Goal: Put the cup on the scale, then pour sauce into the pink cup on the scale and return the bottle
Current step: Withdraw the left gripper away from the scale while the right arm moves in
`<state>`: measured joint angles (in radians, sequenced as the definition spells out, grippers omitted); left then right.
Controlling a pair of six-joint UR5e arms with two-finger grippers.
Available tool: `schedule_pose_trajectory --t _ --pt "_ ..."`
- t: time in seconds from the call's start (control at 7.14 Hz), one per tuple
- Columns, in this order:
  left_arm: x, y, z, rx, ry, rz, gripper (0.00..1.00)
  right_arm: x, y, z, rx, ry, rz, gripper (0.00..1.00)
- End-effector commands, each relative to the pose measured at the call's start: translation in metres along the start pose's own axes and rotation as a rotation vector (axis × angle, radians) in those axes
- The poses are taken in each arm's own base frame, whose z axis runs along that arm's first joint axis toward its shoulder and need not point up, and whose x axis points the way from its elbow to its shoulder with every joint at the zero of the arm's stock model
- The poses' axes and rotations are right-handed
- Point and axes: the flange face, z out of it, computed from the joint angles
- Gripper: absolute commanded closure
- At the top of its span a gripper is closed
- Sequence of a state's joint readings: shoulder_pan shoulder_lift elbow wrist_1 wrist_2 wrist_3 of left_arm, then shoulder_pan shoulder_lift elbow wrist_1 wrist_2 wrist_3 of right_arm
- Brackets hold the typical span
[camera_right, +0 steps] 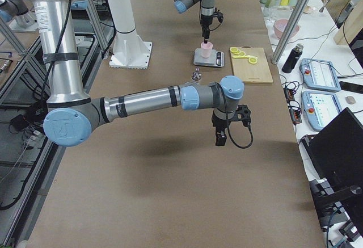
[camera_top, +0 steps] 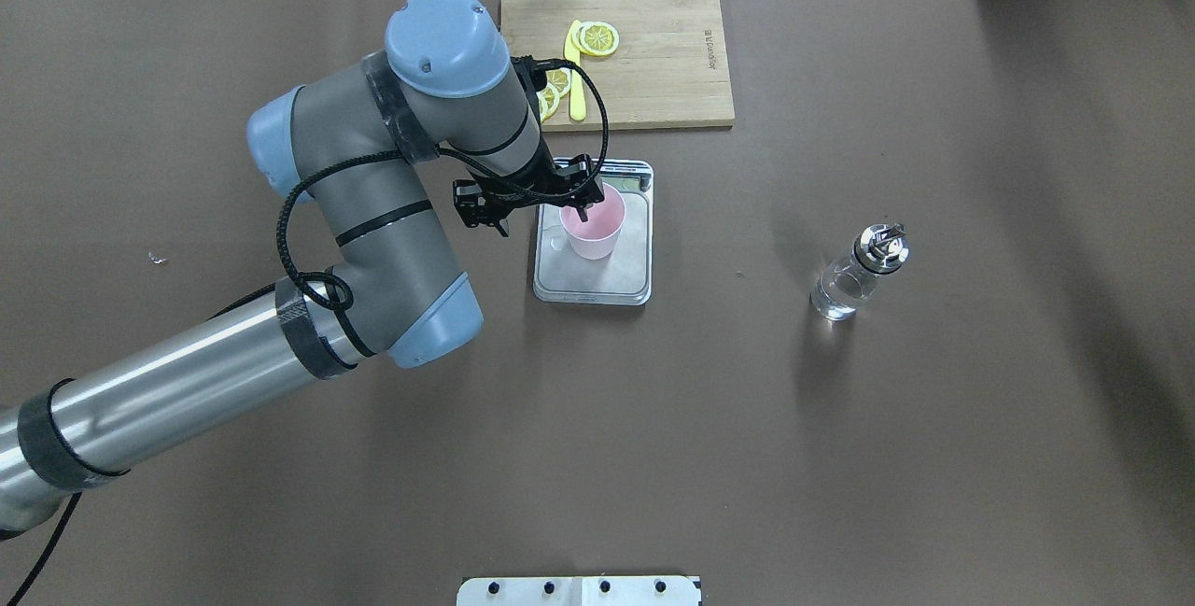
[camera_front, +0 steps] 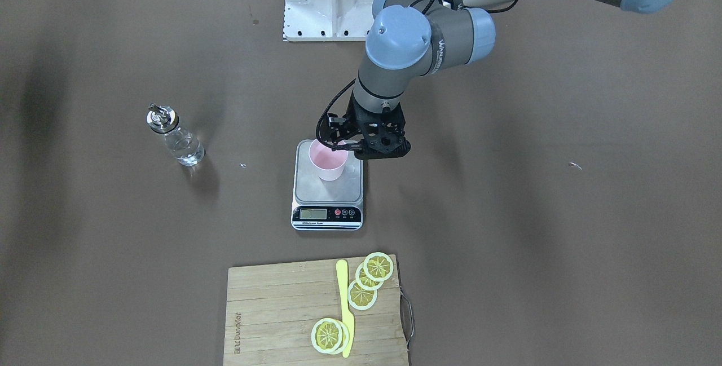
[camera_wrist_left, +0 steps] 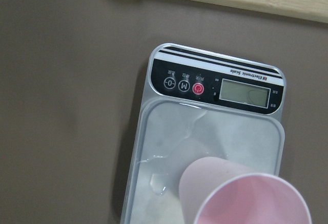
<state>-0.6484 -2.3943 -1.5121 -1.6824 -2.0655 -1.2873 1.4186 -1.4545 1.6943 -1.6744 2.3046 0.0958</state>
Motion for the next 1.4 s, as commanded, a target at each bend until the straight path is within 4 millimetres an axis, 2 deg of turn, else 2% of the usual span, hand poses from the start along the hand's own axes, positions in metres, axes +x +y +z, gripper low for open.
schedule_pose_trajectory --t 0.0,0.14,0.28,0.56,0.7,0.84,0.98,1.12,1.26 --pt "-0.029 -0.004 -0.026 -0.006 -0.007 0.046 0.03 -0.014 -0.002 -0.014 0.032 -0.004 -0.039 0.0" --pt "-0.039 -0.012 -0.048 -0.016 -0.011 0.051 0.03 -0.028 -0.006 -0.012 0.059 -0.011 -0.085 0.0" --pt "-0.064 -0.017 -0.067 -0.015 0.001 0.071 0.03 -0.036 -0.007 -0.008 0.068 -0.01 -0.112 0.0" --pt "-0.131 -0.024 -0.101 0.006 0.013 0.103 0.03 -0.074 -0.026 -0.03 0.19 -0.03 -0.264 0.0" --pt "-0.164 -0.035 -0.12 0.017 0.017 0.114 0.03 -0.079 -0.018 -0.034 0.246 -0.049 -0.305 0.01" --pt "-0.198 -0.049 -0.141 0.005 0.034 0.119 0.03 -0.078 -0.01 -0.038 0.266 -0.047 -0.324 0.01" --pt "-0.231 -0.061 -0.162 0.001 0.051 0.12 0.03 -0.075 0.012 -0.031 0.276 -0.049 -0.335 0.01" --pt "-0.261 -0.071 -0.18 0.013 0.057 0.127 0.03 -0.063 0.04 -0.023 0.338 -0.065 -0.39 0.01" --pt "-0.287 -0.075 -0.183 0.02 0.042 0.146 0.03 -0.048 0.068 -0.01 0.385 -0.082 -0.431 0.01"
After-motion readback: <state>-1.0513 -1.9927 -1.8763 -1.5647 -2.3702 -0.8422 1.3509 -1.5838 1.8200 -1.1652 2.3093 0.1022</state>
